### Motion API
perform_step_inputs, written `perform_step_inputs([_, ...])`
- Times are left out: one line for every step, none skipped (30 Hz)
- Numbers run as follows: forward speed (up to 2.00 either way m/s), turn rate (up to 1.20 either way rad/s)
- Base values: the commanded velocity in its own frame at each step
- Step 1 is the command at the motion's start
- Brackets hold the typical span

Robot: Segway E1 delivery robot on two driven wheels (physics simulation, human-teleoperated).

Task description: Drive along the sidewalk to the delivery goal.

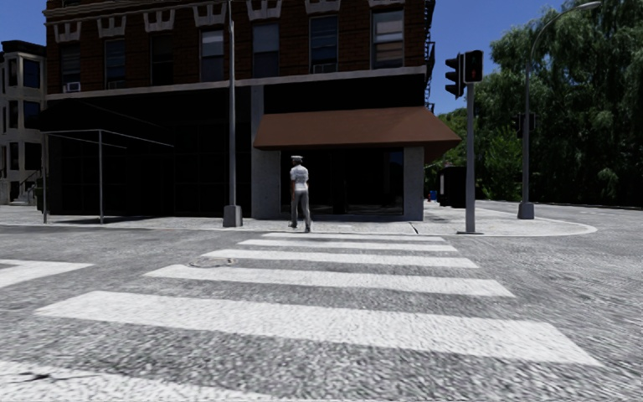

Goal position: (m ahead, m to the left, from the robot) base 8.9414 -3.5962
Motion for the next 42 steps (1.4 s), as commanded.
perform_step_inputs([1.6,0.0])
perform_step_inputs([1.51,-0.07])
perform_step_inputs([1.51,-0.07])
perform_step_inputs([1.43,-0.25])
perform_step_inputs([1.32,-0.33])
perform_step_inputs([1.32,-0.33])
perform_step_inputs([1.25,-0.39])
perform_step_inputs([1.22,-0.4])
perform_step_inputs([1.18,-0.4])
perform_step_inputs([1.18,-0.4])
perform_step_inputs([1.16,-0.37])
perform_step_inputs([1.16,-0.23])
perform_step_inputs([1.16,-0.03])
perform_step_inputs([1.16,-0.03])
perform_step_inputs([1.15,0.0])
perform_step_inputs([1.15,0.0])
perform_step_inputs([1.15,0.0])
perform_step_inputs([1.17,0.0])
perform_step_inputs([1.17,0.0])
perform_step_inputs([1.17,0.0])
perform_step_inputs([1.17,0.0])
perform_step_inputs([1.16,-0.15])
perform_step_inputs([1.16,-0.27])
perform_step_inputs([1.16,-0.27])
perform_step_inputs([1.15,-0.33])
perform_step_inputs([1.15,-0.35])
perform_step_inputs([1.15,-0.35])
perform_step_inputs([1.14,-0.35])
perform_step_inputs([1.14,-0.35])
perform_step_inputs([1.14,-0.35])
perform_step_inputs([1.14,-0.35])
perform_step_inputs([1.14,-0.35])
perform_step_inputs([1.14,-0.35])
perform_step_inputs([1.14,-0.35])
perform_step_inputs([1.16,-0.35])
perform_step_inputs([1.17,-0.35])
perform_step_inputs([1.17,-0.35])
perform_step_inputs([1.17,-0.35])
perform_step_inputs([1.23,-0.24])
perform_step_inputs([1.36,-0.03])
perform_step_inputs([1.36,-0.03])
perform_step_inputs([1.5,0.0])
